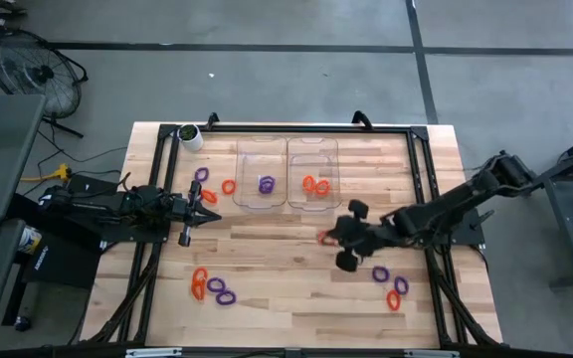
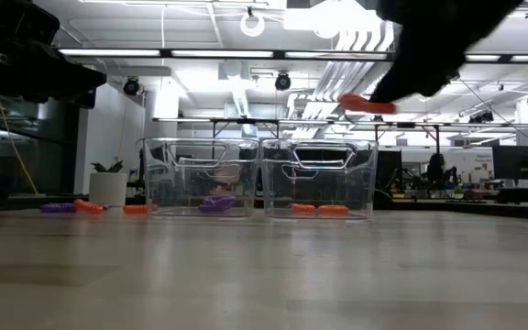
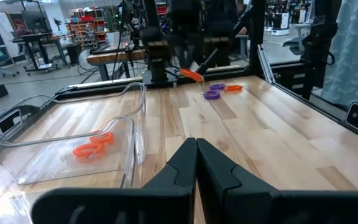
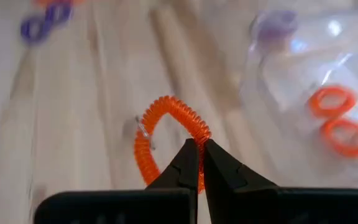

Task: Sort spring keychains
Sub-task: Put the orange spring keychain into the right transparent bin

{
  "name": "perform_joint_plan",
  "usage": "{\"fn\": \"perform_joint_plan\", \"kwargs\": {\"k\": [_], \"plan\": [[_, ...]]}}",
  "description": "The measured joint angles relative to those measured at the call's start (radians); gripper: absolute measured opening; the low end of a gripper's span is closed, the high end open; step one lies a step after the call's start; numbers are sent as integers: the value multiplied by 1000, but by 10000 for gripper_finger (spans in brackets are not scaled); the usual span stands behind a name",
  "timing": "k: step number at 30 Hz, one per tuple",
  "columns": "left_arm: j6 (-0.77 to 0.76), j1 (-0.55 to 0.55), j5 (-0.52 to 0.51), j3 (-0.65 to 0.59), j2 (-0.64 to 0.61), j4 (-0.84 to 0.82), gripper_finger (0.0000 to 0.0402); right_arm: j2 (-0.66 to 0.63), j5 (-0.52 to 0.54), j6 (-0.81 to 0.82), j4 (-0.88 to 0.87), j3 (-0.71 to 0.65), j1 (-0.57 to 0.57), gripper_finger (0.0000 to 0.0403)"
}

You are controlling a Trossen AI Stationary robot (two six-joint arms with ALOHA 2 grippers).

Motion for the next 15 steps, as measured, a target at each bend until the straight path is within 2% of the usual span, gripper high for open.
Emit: {"fn": "perform_joint_plan", "kwargs": {"k": [8,15], "plan": [[0,0,0,0,0,0,1,-24,38,-108,259,1,-162,0],[0,0,0,0,0,0,1,-24,108,5,352,1,-305,0]]}}
